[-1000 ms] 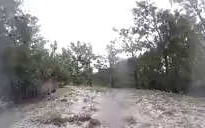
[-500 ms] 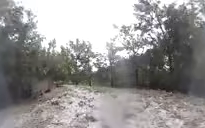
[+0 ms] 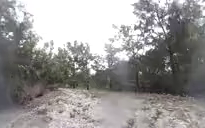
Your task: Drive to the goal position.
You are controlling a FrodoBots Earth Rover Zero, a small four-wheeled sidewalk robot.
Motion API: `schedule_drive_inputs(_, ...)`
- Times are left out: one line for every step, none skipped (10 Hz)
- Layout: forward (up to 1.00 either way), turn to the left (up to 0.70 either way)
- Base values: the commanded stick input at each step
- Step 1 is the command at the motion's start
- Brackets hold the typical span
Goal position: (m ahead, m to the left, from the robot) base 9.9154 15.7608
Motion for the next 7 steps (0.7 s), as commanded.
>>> schedule_drive_inputs(0.85,0.00)
schedule_drive_inputs(0.85,0.00)
schedule_drive_inputs(0.85,0.00)
schedule_drive_inputs(0.85,0.00)
schedule_drive_inputs(0.85,0.00)
schedule_drive_inputs(0.85,0.00)
schedule_drive_inputs(0.85,0.00)
